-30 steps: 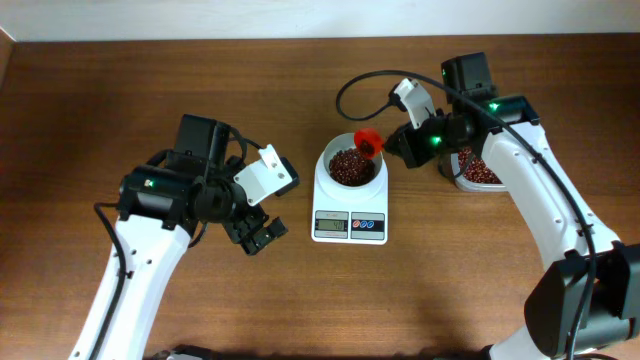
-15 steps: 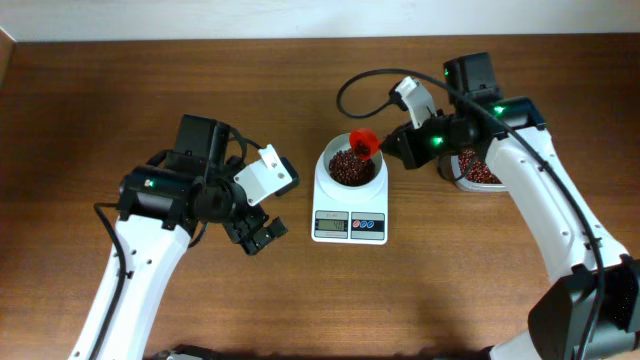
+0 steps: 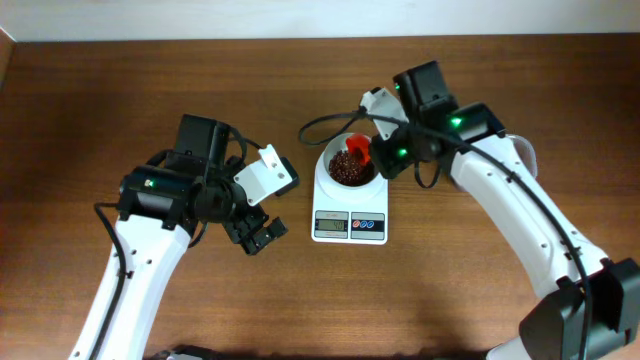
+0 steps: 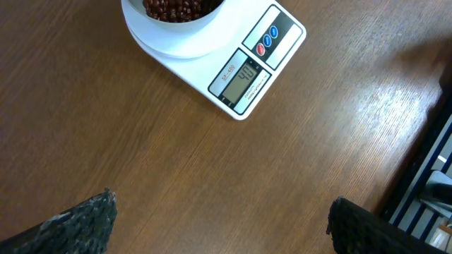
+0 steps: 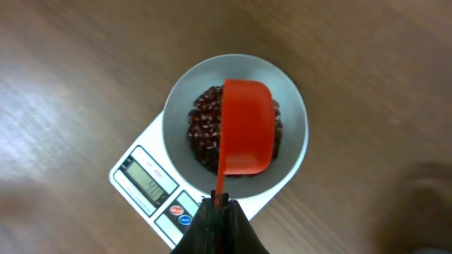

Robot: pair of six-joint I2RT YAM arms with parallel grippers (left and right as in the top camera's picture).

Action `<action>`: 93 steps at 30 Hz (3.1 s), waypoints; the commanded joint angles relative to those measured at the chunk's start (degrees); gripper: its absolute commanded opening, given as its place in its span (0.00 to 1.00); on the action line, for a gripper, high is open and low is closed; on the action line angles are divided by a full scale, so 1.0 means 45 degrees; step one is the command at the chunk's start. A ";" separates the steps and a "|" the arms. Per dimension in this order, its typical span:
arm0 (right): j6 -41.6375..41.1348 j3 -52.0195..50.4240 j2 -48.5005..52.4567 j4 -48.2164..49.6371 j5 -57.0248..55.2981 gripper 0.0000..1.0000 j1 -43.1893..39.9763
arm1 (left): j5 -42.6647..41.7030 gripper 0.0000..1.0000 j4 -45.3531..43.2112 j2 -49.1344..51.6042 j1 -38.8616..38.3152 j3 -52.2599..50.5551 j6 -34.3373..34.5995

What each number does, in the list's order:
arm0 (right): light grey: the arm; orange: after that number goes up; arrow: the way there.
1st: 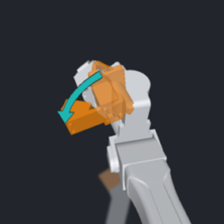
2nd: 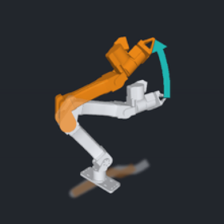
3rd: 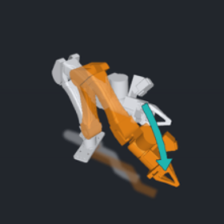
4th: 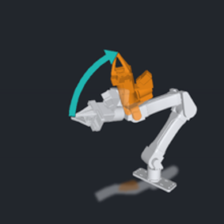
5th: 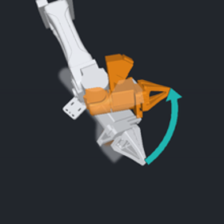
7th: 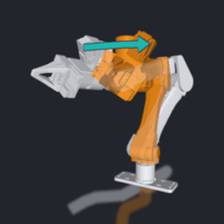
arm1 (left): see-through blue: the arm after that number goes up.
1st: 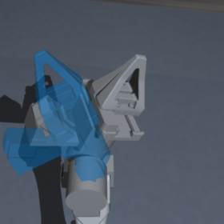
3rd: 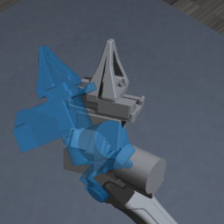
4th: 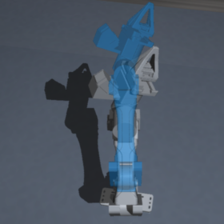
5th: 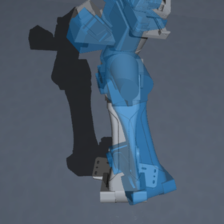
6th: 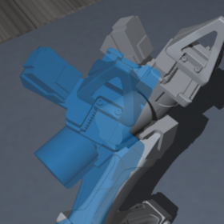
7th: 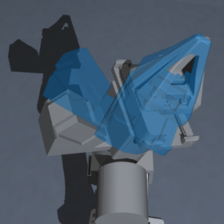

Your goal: Scoop and weigh 50g on scale

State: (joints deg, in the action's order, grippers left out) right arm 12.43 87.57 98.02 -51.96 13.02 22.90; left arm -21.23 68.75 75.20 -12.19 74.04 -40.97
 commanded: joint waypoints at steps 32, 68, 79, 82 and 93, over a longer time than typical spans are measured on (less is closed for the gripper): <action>0.0602 0.2123 -0.0316 -0.1287 -0.2331 0.04 0.0738 | -0.0185 0.99 -0.0024 -0.0214 0.0053 -0.0044 -0.0112; 0.0423 -0.0583 0.1685 -0.2448 -0.0345 0.04 -0.6747 | -0.0185 0.99 -0.0024 -0.0214 0.0053 -0.0044 -0.0112; 0.0029 -0.0743 0.1753 -0.2346 0.1515 0.04 -0.7650 | -0.0185 0.99 -0.0019 -0.0214 0.0053 -0.0044 -0.0112; 0.0029 -0.0743 0.1753 -0.2356 0.2633 0.04 -0.8558 | -0.0185 0.99 -0.0024 -0.0214 0.0053 -0.0044 -0.0112; 0.0151 -0.0743 0.1705 -0.2569 0.5173 0.04 -1.1118 | -0.0185 0.99 -0.0024 -0.0214 0.0053 -0.0044 -0.0112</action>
State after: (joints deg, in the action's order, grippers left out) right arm 12.78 84.73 105.27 -63.00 29.82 -25.12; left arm -21.23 68.75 75.20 -12.19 74.04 -40.97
